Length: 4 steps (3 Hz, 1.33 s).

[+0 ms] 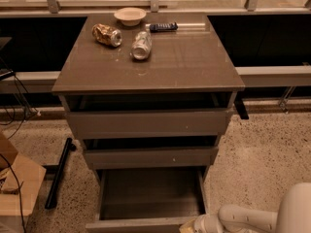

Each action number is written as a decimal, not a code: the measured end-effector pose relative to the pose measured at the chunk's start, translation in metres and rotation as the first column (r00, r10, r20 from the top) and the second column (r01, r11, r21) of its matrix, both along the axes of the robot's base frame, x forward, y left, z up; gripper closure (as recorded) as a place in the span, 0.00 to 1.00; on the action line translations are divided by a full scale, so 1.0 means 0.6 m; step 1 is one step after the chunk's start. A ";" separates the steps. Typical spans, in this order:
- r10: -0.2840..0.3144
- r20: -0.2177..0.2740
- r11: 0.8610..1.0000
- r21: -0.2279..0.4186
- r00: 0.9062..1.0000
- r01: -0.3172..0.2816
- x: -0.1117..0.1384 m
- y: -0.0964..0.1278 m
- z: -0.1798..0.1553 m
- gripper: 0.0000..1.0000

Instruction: Close bottom drawer

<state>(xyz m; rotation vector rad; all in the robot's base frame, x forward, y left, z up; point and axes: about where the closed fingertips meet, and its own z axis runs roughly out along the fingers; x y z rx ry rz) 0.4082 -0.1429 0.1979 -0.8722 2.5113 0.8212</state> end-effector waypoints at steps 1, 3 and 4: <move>-0.022 -0.004 1.000 0.020 1.000 0.022 0.014 0.009 -0.014 1.00; -0.098 0.067 0.989 0.116 0.993 0.090 0.102 0.031 -0.015 1.00; -0.110 0.095 0.984 0.153 0.989 0.095 0.150 0.044 -0.022 1.00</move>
Offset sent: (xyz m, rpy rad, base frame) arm 0.0554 0.0117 -0.0106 0.1064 -0.0630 -0.1241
